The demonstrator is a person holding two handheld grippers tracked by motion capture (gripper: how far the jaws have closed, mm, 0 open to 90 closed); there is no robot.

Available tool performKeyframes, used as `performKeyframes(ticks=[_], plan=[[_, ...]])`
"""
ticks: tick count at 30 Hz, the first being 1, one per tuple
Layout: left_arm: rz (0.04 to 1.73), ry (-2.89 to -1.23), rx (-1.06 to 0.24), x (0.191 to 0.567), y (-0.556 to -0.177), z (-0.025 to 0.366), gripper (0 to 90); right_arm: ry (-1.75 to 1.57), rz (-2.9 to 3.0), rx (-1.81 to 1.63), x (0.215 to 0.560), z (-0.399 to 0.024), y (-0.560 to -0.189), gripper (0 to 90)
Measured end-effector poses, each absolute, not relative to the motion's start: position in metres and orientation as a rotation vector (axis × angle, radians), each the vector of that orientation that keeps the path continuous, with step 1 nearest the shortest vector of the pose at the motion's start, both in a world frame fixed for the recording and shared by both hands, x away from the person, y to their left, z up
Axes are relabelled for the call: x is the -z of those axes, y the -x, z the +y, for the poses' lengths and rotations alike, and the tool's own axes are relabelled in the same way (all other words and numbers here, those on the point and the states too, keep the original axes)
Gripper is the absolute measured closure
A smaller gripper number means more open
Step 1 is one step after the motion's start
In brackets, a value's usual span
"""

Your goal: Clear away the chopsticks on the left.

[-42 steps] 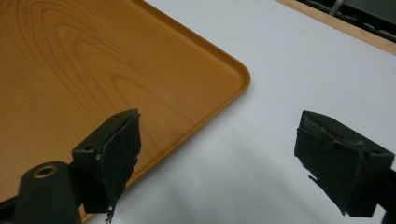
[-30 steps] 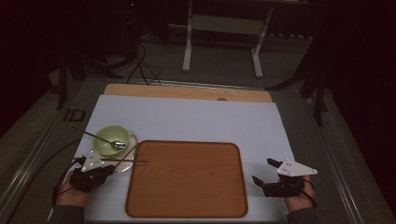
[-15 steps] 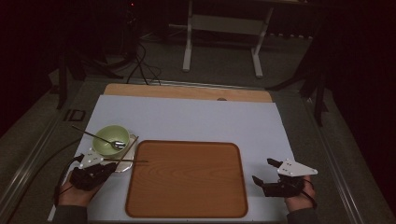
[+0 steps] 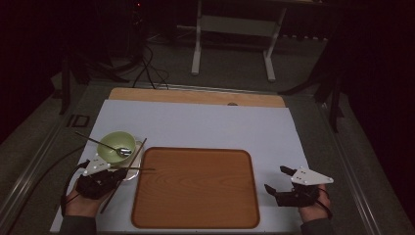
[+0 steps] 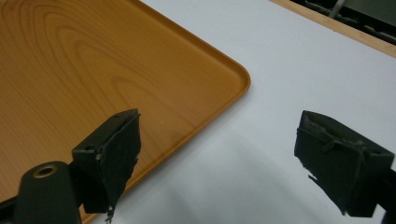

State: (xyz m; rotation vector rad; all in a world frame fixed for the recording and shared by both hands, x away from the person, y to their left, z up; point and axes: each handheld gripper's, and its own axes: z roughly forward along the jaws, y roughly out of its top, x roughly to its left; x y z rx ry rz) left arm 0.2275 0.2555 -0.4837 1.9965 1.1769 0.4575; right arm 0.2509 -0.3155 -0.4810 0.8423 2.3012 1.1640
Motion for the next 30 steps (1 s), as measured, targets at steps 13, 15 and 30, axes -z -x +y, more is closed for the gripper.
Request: performKeyframes(ticks=[13, 15, 30], plan=[[1.1, -1.927, -0.432, 0.467, -0.22, 0.23, 86.4, -0.839, 2.301, -1.165, 0.481, -0.315, -0.251, 14.4], [1.096, -1.916, -0.422, 0.465, -0.22, 0.227, 86.4, -0.839, 2.302, -1.165, 0.481, -0.315, -0.251, 14.4], [1.124, -1.76, -0.311, 0.464, -0.218, 0.211, 86.4, -0.837, 2.304, -1.165, 0.481, -0.315, -0.251, 14.4]])
